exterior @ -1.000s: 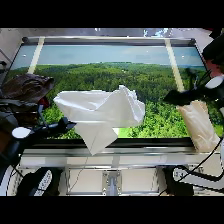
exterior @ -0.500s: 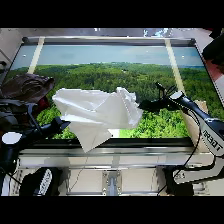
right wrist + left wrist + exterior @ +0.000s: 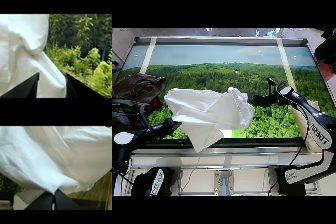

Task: Fold the shirts.

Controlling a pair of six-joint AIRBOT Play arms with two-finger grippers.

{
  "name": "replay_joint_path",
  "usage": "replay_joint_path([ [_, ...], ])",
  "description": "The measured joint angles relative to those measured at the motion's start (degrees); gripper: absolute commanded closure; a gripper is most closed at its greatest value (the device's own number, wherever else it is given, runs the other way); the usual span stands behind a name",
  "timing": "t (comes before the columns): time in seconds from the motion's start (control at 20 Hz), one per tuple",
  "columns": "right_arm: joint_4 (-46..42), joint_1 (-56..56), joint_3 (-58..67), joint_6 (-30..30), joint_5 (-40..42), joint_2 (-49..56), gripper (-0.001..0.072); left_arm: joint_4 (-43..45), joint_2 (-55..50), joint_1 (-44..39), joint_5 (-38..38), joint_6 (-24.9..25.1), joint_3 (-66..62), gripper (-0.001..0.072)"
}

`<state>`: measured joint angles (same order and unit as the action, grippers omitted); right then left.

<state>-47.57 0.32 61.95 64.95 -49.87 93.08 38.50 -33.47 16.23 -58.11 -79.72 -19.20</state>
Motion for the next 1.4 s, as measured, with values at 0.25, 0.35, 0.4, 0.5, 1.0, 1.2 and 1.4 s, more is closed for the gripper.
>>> replay_joint_path([
  [0.25, 1.55, 0.15, 0.44, -0.11, -7.04, 3.56, 0.0462, 0.04, 0.02, 0.04, 0.00, 0.00, 0.00, 0.0699],
  [0.35, 2.32, 0.44, 0.35, -1.40, -9.01, 4.48, 0.0692, 0.04, 0.02, 0.04, 0.00, 0.00, -0.02, 0.0699],
  [0.4, 2.97, 0.57, 0.33, -2.58, -9.73, 4.52, 0.0692, 0.04, 0.02, 0.04, 0.04, 0.00, -0.07, 0.0699],
  [0.5, 4.74, 0.66, 1.03, -4.66, -12.11, 4.02, 0.0694, 0.13, 0.02, 0.37, 0.50, 0.04, -1.05, 0.0700],
  [1.0, 2.78, 0.74, 26.14, 2.27, -35.93, -29.38, 0.0697, 17.38, 0.22, 18.01, -7.56, 2.56, -43.67, 0.0701],
  [1.2, 0.37, 0.76, 41.81, 7.67, -32.74, -43.80, 0.0698, 20.22, 0.33, 22.38, -9.51, 4.33, -62.53, 0.0701],
  [1.4, -5.95, 0.76, 53.29, 11.87, -30.67, -48.19, 0.0698, 18.53, 0.17, 23.65, -13.00, 4.98, -74.27, 0.0701],
])
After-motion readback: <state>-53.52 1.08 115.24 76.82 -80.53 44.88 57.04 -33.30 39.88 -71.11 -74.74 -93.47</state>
